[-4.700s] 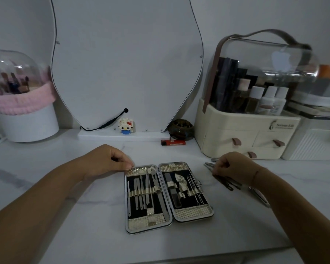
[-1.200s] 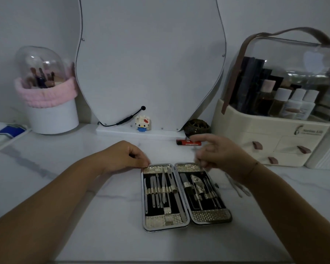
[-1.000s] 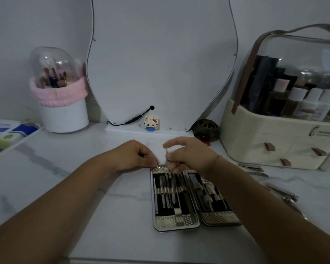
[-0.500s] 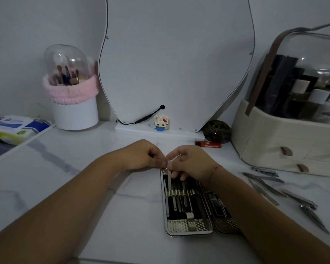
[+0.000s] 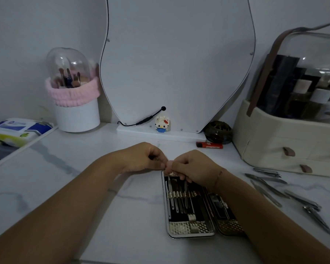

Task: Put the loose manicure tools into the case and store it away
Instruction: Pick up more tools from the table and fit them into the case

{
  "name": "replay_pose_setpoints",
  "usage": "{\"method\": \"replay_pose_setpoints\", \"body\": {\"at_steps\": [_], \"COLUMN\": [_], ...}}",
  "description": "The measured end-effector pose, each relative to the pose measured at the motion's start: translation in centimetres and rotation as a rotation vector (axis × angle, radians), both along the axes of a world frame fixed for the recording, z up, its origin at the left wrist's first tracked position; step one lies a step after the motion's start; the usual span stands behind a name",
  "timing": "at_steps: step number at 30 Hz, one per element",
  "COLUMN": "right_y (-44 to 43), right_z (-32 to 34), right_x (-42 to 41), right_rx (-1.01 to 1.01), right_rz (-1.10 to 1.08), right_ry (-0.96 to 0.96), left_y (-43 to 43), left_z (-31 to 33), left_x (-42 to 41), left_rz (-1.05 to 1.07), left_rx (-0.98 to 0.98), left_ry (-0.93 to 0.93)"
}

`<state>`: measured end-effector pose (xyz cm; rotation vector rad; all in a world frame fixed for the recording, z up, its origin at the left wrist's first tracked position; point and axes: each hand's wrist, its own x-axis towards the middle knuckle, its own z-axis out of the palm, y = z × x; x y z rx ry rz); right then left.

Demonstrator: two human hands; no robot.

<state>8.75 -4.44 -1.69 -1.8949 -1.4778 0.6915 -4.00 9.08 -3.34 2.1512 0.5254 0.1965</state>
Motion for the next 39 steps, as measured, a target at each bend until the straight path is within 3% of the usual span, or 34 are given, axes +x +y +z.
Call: {"method": "replay_pose_setpoints", "body": {"at_steps": [21,24,29,33,36,39], "right_y": [-1.6,-2.4,-7.2,-11.3,-12.7,-13.0], "right_z": [1.2,2.1,4.7,3.4,1.9,1.0], "right_x": [1.1,1.7,6.7,10.9,11.9,11.4], "right_rx": [-0.02,0.043,0.216,0.082,-0.062,-0.082], "right_rz": [0.318,0.205,-0.179,-0.365,-0.404,-0.404], "right_ry": [-0.191,-0.167,0.015,-0.132,-0.31,-0.393], "left_y": [-0.2,-0.1,-0.4,-0.9,-1.1,-1.3], "left_z": [0.0,0.0,0.0,0.0,0.0,0.0], "left_x": [0.0,0.0,0.0,0.3,0.3,0.2], "left_rz": [-0.014,-0.007,0.004,0.029,0.045,0.046], "left_rx": [-0.029,-0.015,-0.023,0.012,0.022,0.017], "left_ry": [-0.027,-0.017,-0.023,-0.047,-0.064,-0.068]}}
